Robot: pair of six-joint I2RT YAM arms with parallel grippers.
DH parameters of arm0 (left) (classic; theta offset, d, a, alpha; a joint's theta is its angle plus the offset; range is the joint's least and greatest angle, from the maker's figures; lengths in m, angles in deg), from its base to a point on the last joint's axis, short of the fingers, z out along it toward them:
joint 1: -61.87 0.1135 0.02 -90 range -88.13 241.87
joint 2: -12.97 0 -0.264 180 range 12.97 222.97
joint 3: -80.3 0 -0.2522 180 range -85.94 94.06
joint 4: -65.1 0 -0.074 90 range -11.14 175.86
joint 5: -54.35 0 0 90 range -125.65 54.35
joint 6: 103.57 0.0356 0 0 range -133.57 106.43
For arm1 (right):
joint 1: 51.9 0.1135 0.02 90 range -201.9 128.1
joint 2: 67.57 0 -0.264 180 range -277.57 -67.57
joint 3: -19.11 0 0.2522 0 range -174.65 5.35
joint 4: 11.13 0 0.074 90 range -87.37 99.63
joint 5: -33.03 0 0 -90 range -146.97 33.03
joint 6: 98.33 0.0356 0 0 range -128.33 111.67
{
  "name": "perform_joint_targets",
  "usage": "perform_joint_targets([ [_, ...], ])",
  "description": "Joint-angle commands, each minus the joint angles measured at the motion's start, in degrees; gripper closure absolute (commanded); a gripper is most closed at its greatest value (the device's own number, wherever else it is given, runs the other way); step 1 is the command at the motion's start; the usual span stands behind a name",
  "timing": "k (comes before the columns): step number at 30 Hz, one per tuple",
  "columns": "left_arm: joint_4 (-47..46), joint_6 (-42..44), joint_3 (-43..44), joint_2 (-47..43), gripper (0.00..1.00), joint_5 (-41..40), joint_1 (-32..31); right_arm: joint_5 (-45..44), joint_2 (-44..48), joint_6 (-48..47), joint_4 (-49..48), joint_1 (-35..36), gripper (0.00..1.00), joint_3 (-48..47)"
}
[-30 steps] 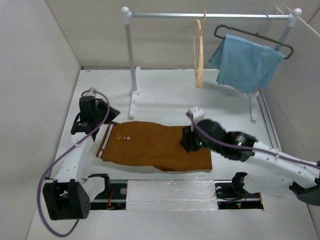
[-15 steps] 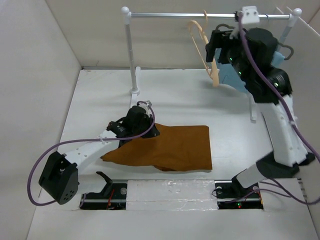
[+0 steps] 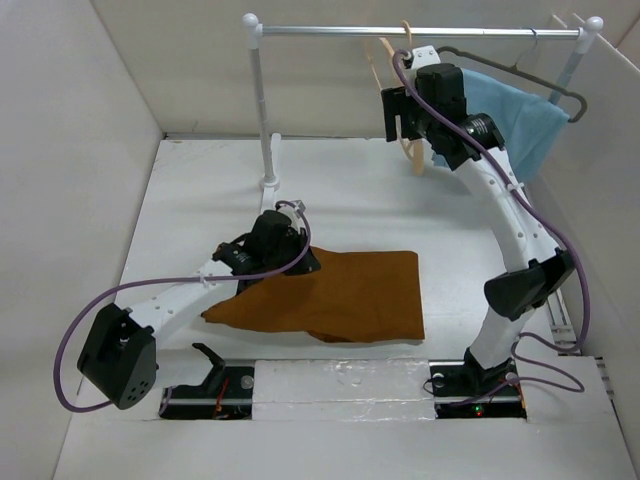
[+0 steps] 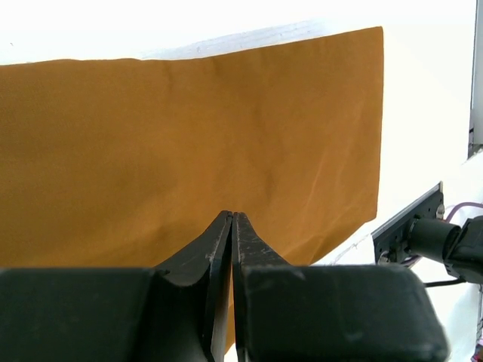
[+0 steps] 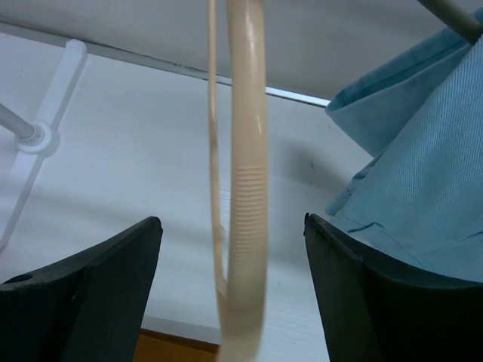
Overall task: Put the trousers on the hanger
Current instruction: Grab a hanger with the right arm, then place trousers on hanger
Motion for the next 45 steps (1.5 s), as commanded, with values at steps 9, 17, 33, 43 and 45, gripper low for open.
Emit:
perform_joint_targets([
  [9,0.77,1.44,5.21,-0.95,0.98,0.74,0.12,2.26,4.18,0.38,-9.86,-1.79,0.88,4.38],
  [17,6.13,0.47,15.83,-3.5,0.68,-1.19,0.12,-2.31,9.72,2.49,-13.74,-0.12,1.0,5.62],
  [33,-0.53,-3.92,42.92,6.42,0.5,7.85,0.12,-1.62,31.16,1.61,-19.19,-0.3,1.0,37.23],
  [43,-10.99,-12.44,46.79,24.25,0.47,3.2,-11.92,-1.09,51.2,8.2,-16.29,2.95,1.0,63.61],
  [45,-15.55,-15.6,45.04,25.32,0.45,3.11,-13.23,-1.0,53.48,9.08,-14.81,3.56,1.0,65.63],
])
